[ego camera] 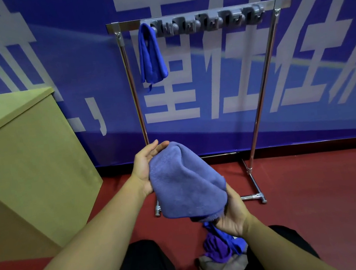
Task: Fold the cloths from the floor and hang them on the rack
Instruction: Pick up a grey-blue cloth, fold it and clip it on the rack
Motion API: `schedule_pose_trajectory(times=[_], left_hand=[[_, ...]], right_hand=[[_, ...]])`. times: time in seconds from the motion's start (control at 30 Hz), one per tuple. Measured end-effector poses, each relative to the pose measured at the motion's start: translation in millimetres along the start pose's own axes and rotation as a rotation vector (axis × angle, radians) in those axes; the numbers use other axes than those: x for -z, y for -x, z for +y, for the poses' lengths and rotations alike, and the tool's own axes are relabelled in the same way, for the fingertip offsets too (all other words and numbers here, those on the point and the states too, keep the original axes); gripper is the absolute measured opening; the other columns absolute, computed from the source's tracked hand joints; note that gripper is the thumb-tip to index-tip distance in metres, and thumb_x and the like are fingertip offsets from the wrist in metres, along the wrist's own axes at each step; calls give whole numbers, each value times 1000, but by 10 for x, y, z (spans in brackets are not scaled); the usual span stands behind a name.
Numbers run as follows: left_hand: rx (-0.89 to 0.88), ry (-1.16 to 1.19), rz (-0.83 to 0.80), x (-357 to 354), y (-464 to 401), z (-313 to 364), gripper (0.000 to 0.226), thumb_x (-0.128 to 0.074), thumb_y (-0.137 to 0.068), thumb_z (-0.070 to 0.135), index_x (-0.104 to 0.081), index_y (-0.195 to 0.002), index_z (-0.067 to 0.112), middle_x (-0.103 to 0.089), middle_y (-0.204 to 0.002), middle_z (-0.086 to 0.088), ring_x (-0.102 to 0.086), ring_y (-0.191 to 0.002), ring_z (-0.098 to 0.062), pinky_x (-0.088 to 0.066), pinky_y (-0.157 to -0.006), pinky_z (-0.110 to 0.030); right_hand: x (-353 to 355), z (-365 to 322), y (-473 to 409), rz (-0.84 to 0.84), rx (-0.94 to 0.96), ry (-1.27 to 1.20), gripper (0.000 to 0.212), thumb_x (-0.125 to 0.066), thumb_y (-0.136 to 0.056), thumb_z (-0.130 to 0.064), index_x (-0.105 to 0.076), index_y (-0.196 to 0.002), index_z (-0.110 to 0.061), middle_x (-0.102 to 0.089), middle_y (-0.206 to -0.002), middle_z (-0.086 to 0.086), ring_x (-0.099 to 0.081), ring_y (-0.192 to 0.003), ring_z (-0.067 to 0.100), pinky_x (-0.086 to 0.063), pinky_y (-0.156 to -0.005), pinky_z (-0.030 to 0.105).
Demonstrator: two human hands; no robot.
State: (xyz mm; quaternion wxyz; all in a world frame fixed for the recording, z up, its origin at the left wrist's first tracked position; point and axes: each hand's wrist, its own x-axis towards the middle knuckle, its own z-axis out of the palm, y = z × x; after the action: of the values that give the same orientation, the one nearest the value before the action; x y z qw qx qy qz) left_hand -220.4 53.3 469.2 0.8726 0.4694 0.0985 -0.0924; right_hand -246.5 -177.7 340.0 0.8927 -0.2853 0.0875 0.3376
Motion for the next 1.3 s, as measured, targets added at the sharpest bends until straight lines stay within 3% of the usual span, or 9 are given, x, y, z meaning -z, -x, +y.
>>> schedule_pose_trajectory(times=[0.1, 0.27, 0.4, 0.63, 0.8, 0.87, 0.97, 1.13, 1.3], left_hand=[[-3, -40, -35, -29, 36, 24, 26, -69, -85, 30, -73, -102, 11, -72, -99, -8, -70, -90, -23, -56, -89, -35], [8, -119, 6, 66, 18, 104, 36, -65, -93, 23, -70, -127, 14, -71, -125, -11, -66, -118, -27, -47, -109, -41], [-29, -194, 44, 158, -25, 132, 33, -66, -93, 21, -69, -126, 19, -72, -124, -10, -67, -117, -26, -48, -106, -40], [-3, -320, -23, 340, -59, 306, 41, -67, -92, 25, -66, -131, 16, -65, -134, -15, -61, -126, -29, -44, -110, -41], [17, -340, -39, 267, -7, 316, 33, -64, -93, 23, -72, -124, 17, -71, -125, -10, -69, -113, -23, -50, -99, -37], [9, -357, -25, 260, -31, 279, 33, -64, -93, 22, -71, -126, 20, -71, -127, -8, -68, -117, -22, -49, -102, -37], [-28, -400, 40, 285, -75, 235, 39, -65, -92, 16, -68, -129, 24, -70, -129, -8, -67, -118, -25, -51, -102, -38], [-51, -334, 92, 290, -60, 176, 45, -63, -92, 11, -64, -135, 25, -71, -127, -9, -69, -114, -28, -52, -101, -41], [-3, -181, 5, 96, -44, 102, 45, -59, -93, 12, -62, -136, 24, -71, -126, -4, -66, -120, -27, -49, -106, -39]], right_hand=[[111, -79, 36, 14, -6, 25, 86, -50, -88, -70, -53, -140, -1, -60, -132, 24, -61, -114, 38, -50, -93, 43], [124, -191, 108, 54, -114, 112, 96, -65, -67, -82, -60, -131, -11, -58, -125, 14, -57, -109, 32, -43, -88, 39], [85, -228, 120, 61, -175, 280, 91, -65, -69, -78, -63, -127, -9, -60, -124, 20, -55, -116, 36, -30, -113, 52], [86, -410, 216, -71, -229, 276, 96, -57, -82, -73, -41, -148, -6, -38, -144, 22, -38, -127, 39, -29, -110, 57], [109, -334, 148, -107, -211, 449, 66, -85, -75, -20, -57, -132, -2, -53, -130, 26, -56, -112, 39, -24, -116, 60], [60, -266, 92, -85, -164, 474, 55, -84, -75, -15, -62, -124, -4, -59, -120, 24, -60, -105, 37, -24, -116, 62], [4, -276, 6, 20, -109, 375, 41, -73, -85, -19, -63, -120, -1, -65, -109, 23, -64, -98, 37, -32, -113, 58], [-99, -346, 101, 75, 112, 81, 59, -57, -92, -53, -69, -121, -2, -70, -116, 19, -65, -104, 36, -48, -95, 48], [-87, 6, 93, 78, 52, -83, 77, -53, -88, -67, -58, -137, -8, -57, -141, 15, -55, -130, 29, -42, -111, 41]])
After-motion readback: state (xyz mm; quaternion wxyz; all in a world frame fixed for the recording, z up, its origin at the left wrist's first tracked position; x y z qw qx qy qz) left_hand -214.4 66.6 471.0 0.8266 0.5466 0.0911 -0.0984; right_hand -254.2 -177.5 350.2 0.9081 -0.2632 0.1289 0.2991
